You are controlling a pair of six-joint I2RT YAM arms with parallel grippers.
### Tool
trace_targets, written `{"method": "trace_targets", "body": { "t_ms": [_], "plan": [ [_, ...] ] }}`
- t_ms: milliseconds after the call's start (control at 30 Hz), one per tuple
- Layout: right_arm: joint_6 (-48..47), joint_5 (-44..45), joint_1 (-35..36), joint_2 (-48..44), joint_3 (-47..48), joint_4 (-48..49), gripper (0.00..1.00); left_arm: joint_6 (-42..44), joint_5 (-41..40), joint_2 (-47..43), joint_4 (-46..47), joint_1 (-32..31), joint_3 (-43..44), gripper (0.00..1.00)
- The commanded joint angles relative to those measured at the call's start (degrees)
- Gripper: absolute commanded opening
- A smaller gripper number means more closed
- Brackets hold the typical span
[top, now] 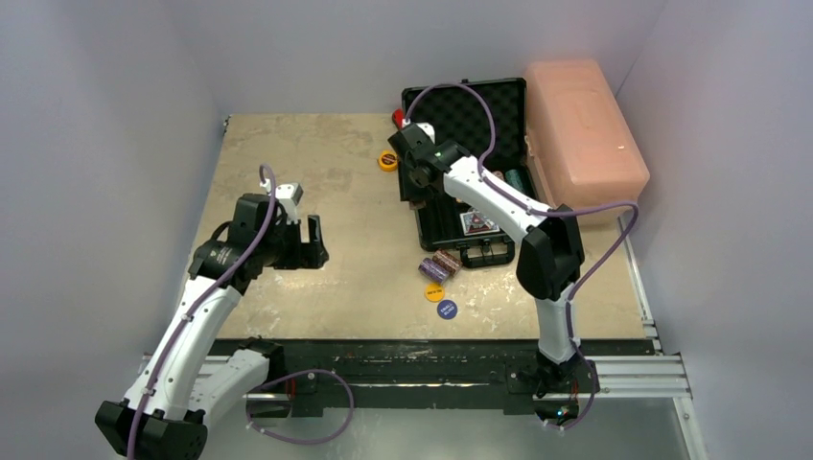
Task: Pack up texas hold em set
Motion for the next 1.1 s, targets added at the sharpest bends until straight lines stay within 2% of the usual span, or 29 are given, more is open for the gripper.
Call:
{"method": "trace_targets", "body": {
  "t_ms": [0, 667, 1067],
  "plan": [
    [0.0, -2.9, -2.1, -0.1, 5.8, 0.9, 0.00, 0.2, 1.0, -1.4, 1.3, -0.4, -0.1, 0.81],
    [0.4, -7.8, -6.5, 10.0, 15.8, -3.0, 0.00, 0.2, 1.3, -1.4, 1.1, -0.4, -0.1, 0.81],
    [-1.4, -7.3, -8.7, 12.8, 15.2, -3.3, 0.00, 0.2, 1.7, -1.7, 1.1, -0.4, -0.1, 0.81]
  ]
}}
